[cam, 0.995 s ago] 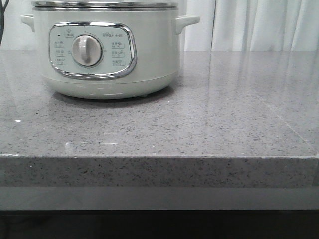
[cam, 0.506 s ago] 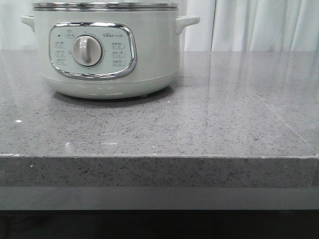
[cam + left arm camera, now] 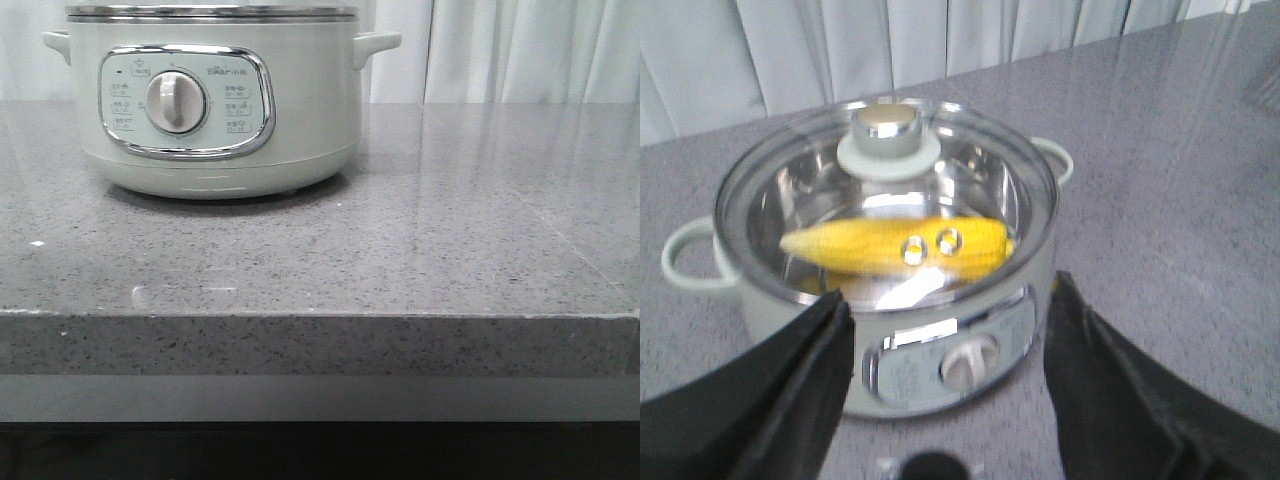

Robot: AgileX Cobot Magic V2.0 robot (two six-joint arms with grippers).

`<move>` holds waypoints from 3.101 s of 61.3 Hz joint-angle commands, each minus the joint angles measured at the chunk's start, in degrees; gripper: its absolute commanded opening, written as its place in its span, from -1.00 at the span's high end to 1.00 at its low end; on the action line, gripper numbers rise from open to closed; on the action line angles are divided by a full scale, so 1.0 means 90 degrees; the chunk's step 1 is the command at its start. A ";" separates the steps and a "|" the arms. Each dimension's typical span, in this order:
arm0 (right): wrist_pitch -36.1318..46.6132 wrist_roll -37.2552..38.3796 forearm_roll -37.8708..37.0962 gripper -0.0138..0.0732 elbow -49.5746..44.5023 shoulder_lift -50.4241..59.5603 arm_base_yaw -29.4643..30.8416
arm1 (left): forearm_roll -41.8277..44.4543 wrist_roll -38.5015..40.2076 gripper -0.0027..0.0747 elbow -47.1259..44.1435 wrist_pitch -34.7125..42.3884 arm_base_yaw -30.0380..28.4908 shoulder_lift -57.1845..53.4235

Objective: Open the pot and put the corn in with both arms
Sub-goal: 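Lower the glass lid back onto the pot with the left gripper, then release the lid knob and raise the left gripper away from the pot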

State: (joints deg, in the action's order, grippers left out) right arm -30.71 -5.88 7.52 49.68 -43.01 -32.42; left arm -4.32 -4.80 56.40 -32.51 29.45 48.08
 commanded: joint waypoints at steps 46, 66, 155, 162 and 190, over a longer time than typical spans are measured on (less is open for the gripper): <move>0.0315 0.0008 0.0053 0.73 0.0172 0.0066 0.0031 | -0.0078 -0.0011 0.99 -0.1757 0.0566 0.0053 -0.2112; 0.0315 0.0008 0.0053 0.84 0.0172 0.0066 0.0031 | -0.0078 -0.0011 0.98 -0.1757 0.0551 0.0053 -0.2112; 0.0315 0.0008 0.0053 0.84 0.0172 0.0066 0.0031 | -0.0649 -0.0034 0.98 -0.6342 0.3899 -0.2538 -0.5505; 0.0315 0.0008 0.0053 0.84 0.0172 0.0066 0.0031 | -0.0649 -0.0034 0.98 -0.6342 0.3899 -0.2538 -0.5505; 0.0315 0.0008 0.0053 0.84 0.0172 0.0066 0.0031 | -0.0078 0.0533 0.98 -0.6342 0.4125 -0.2538 -0.5490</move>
State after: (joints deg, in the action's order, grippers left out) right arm -31.70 -5.88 7.52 49.68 -43.01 -32.42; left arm -5.63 -1.31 -0.41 -1.16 6.68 -0.24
